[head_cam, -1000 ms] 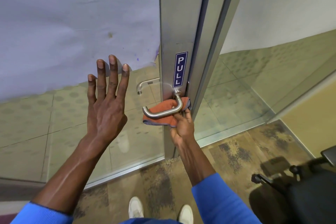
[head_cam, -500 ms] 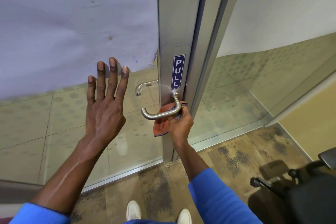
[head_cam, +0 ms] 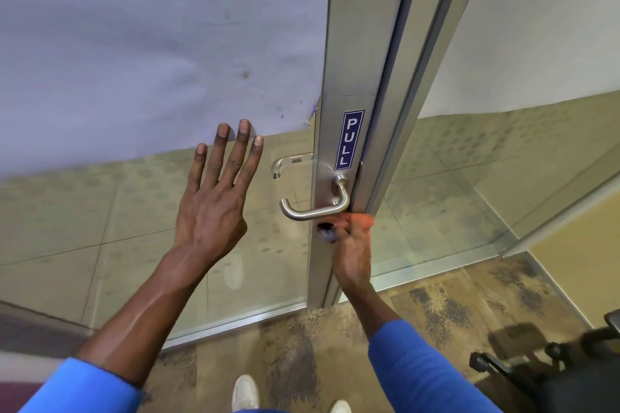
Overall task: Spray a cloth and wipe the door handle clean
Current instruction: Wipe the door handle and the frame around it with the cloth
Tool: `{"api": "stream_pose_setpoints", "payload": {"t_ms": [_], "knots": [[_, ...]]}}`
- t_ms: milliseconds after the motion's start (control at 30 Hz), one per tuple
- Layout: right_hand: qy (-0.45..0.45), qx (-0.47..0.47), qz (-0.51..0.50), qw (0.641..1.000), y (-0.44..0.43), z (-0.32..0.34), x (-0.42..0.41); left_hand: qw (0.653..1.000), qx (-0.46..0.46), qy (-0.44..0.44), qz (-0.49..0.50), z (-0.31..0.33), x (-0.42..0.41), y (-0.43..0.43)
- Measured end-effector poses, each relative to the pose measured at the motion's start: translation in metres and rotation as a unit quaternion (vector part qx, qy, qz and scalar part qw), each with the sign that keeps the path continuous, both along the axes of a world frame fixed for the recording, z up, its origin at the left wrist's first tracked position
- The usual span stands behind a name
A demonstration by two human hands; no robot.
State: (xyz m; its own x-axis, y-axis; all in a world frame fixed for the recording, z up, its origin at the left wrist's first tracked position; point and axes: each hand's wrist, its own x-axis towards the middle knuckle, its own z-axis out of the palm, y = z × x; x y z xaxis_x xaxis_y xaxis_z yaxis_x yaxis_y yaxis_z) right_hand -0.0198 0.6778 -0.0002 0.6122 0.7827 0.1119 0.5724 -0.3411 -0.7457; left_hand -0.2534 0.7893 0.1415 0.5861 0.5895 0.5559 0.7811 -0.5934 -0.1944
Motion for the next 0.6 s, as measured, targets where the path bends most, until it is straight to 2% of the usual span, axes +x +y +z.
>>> {"api": "stream_pose_setpoints", "payload": {"t_ms": [67, 133, 233, 333, 400, 500, 600], "knots": [[-0.001, 0.016, 0.005, 1.0, -0.013, -0.004, 0.008, 1.0, -0.008, 0.002, 0.003, -0.003, -0.003, -0.003], [0.021, 0.072, -0.048, 0.996, -0.019, -0.003, 0.012, 1.0, -0.016, 0.003, 0.006, -0.008, -0.005, -0.007], [-0.022, 0.142, -0.123, 0.982, -0.017, 0.005, 0.01, 0.999, -0.028, 0.0, 0.019, -0.017, -0.004, -0.015], [0.009, 0.205, -0.083, 0.975, -0.006, 0.015, 0.008, 0.998, -0.048, 0.001, 0.033, -0.026, -0.003, -0.022], [0.037, 0.198, -0.065, 0.977, 0.004, 0.019, 0.007, 0.997, -0.059, 0.0, 0.044, -0.029, -0.002, -0.026], [0.064, 0.173, -0.088, 0.979, 0.017, 0.017, 0.006, 0.995, -0.078, 0.004, 0.064, -0.033, -0.004, -0.033], [0.175, 0.168, -0.139, 0.96, 0.02, 0.013, 0.004, 0.991, -0.098, 0.002, 0.093, -0.037, -0.005, -0.043]]}}
